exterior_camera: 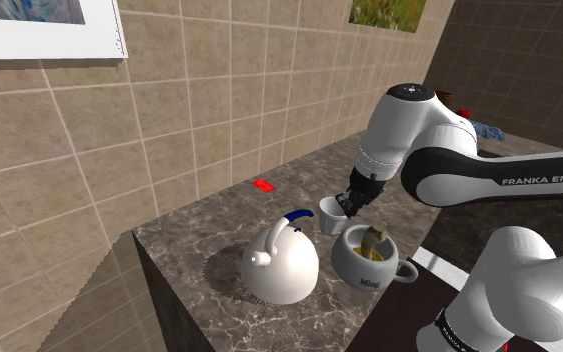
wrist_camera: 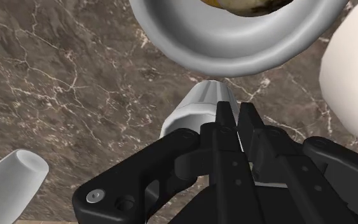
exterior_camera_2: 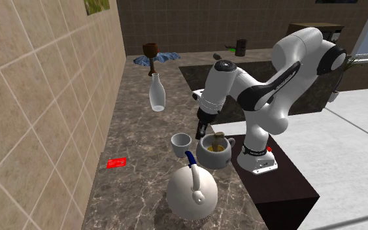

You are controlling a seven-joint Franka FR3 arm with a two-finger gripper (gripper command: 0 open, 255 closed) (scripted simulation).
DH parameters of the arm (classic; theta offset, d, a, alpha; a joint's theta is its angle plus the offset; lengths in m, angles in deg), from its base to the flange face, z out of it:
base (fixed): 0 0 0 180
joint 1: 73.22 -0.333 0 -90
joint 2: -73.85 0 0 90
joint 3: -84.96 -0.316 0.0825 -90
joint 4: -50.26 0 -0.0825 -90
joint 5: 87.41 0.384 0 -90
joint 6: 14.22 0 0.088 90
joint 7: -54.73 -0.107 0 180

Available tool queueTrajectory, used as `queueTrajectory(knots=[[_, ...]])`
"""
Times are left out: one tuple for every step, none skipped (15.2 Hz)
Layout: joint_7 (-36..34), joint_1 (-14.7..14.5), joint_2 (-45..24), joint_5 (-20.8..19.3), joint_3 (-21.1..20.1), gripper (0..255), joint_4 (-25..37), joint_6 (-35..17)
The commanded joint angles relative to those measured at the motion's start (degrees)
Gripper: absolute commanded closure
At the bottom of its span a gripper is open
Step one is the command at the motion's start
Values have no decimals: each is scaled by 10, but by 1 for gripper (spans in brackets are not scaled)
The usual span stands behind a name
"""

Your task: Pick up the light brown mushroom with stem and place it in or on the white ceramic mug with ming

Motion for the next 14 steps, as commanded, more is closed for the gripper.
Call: queueTrajectory(knots=[[0, 0, 0, 0, 0, 255, 0, 0], [0, 0, 0, 0, 0, 255, 0, 0], [0, 0, 0, 0, 0, 255, 0, 0], [0, 0, 0, 0, 0, 255, 0, 0], [0, 0, 0, 0, 0, 255, 0, 0], [0, 0, 0, 0, 0, 255, 0, 0], [0, 0, 0, 0, 0, 0, 0, 0], [41, -20, 8, 19, 21, 0, 3, 28], [80, -40, 14, 36, 43, 0, 8, 57], [117, -57, 20, 51, 64, 0, 14, 88], [153, -72, 25, 65, 83, 0, 22, 121], [188, -87, 29, 78, 103, 0, 30, 154], [223, -100, 31, 89, 122, 0, 40, 188], [242, -108, 32, 94, 133, 0, 46, 209]])
